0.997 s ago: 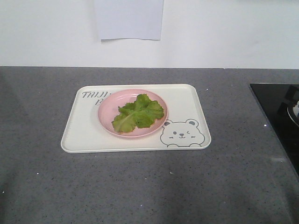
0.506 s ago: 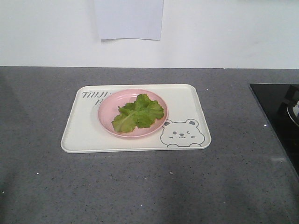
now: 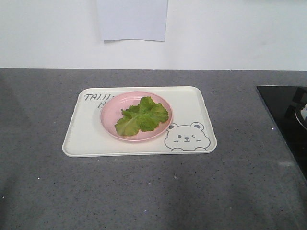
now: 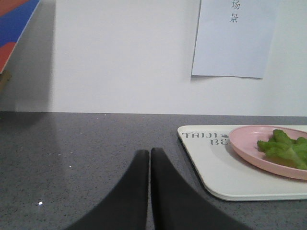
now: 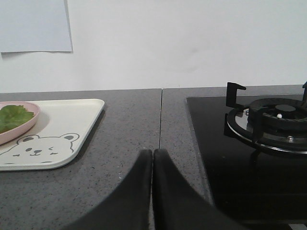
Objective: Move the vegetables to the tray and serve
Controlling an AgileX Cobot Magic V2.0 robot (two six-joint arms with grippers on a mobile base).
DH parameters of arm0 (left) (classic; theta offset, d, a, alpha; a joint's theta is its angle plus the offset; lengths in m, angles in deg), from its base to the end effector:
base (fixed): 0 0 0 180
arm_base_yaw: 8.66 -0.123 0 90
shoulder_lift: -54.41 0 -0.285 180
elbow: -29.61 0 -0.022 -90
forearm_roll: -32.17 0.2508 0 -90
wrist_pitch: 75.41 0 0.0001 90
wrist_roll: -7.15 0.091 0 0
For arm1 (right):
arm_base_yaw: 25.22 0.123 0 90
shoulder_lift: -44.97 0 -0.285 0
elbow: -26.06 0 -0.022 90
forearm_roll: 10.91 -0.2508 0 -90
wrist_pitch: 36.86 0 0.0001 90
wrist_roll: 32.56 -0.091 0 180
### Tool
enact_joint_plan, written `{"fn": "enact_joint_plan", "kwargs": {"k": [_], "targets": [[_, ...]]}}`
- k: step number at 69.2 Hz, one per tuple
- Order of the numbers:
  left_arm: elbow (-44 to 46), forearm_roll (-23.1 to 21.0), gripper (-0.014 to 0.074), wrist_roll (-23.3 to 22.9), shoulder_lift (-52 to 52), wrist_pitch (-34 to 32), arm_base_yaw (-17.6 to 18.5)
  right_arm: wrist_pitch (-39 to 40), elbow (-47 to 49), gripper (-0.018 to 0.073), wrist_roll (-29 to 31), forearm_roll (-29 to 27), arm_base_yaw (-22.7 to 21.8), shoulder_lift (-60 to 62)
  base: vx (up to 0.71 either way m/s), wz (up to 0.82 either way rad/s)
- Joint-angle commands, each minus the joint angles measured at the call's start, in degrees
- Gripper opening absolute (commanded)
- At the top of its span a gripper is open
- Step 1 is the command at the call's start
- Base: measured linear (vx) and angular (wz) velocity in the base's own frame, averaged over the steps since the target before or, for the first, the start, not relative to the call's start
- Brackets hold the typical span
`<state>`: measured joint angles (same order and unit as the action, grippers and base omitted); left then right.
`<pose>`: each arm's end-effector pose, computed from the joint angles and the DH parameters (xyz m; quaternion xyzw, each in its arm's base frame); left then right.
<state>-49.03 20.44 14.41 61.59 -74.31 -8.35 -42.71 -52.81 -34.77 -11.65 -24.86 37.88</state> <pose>0.0566 -0.0007 0.2037 -0.0235 0.6873 -0.0316 0.7253 0.0568 0.0005 0.1948 0.0157 0.7180 0.0205 0.6955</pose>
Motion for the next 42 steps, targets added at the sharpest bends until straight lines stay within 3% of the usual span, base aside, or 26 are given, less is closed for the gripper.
{"fn": "enact_joint_plan", "kwargs": {"k": [1, 42], "targets": [[-0.6, -0.5, -0.0006, 0.0, -0.9, -4.3, -0.1, 4.9, -0.4, -0.0004, 0.3, 0.2, -0.4, 0.2, 0.00, 0.00], [-0.6, -0.5, -0.0006, 0.0, -0.9, -4.3, -0.1, 4.7, -0.4, -0.0004, 0.3, 0.2, -0.4, 0.2, 0.00, 0.00]]}}
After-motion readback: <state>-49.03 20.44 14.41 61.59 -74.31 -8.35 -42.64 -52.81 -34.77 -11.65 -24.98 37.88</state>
